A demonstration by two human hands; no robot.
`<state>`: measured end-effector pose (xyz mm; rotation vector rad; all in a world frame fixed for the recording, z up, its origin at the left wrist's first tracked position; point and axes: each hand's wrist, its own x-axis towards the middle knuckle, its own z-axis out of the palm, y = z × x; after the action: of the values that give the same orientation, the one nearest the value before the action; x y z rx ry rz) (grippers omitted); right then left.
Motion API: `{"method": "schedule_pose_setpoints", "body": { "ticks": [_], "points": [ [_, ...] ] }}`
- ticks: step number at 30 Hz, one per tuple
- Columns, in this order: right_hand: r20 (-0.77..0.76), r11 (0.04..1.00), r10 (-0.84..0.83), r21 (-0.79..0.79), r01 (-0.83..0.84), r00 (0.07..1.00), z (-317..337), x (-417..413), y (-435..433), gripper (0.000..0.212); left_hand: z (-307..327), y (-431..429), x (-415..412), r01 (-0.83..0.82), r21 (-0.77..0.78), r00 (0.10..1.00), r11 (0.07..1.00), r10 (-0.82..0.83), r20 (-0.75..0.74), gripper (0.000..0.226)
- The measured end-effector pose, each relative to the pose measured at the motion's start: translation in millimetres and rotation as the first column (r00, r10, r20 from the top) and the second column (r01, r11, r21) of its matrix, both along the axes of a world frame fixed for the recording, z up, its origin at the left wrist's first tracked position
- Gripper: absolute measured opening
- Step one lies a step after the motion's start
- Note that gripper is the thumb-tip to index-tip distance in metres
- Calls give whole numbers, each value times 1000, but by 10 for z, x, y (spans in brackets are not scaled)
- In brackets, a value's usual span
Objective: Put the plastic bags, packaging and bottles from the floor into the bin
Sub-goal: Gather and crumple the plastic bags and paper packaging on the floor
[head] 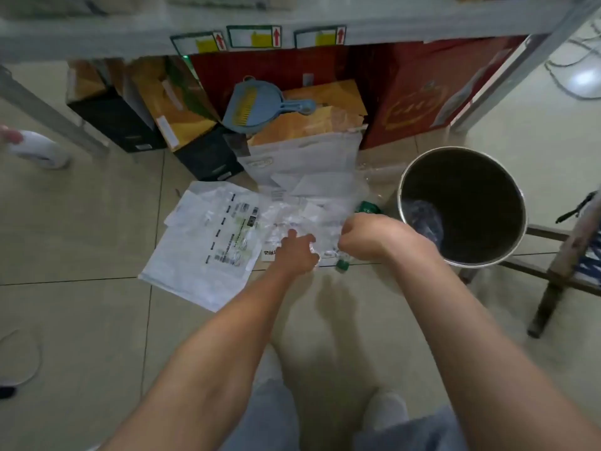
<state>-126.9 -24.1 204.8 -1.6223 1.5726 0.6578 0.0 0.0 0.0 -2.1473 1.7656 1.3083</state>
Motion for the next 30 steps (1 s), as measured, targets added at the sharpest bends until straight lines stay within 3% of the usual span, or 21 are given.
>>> {"method": "schedule_pose_setpoints", "body": {
  "ticks": [4,7,9,13,14,17,20,24,30],
  "points": [
    [13,999,-34,27,33,999,-84,-49,-87,28,-480,1,-115,140,238,977,961,-172,124,78],
    [31,999,-43,25,42,999,-110,-5,-107,35,-682,62,-171,128,238,973,963,-169,160,96],
    [68,998,-53,33,51,996,-134,48,-94,36,-786,71,-205,135,216,957,967,-183,223,92],
    [95,992,-44,122,32,995,-217,123,1,32,-1365,-23,-181,-42,244,971,969,-17,237,79],
    [90,993,-39,118,28,995,-253,124,30,29,-1218,-5,-126,-90,182,967,979,42,252,74],
    [80,994,-60,96,52,995,-255,86,161,25,-253,-8,-63,-195,-21,977,981,196,83,39],
    [68,996,-65,73,60,996,-130,-3,273,21,153,81,78,-330,-181,935,926,348,74,23],
    [63,993,-116,5,116,991,144,-144,361,44,574,170,200,-463,-223,880,858,475,-1,5],
    [185,962,-143,-205,181,972,477,-9,510,72,1449,123,72,-583,-266,813,768,544,-211,15]
  ]
}}
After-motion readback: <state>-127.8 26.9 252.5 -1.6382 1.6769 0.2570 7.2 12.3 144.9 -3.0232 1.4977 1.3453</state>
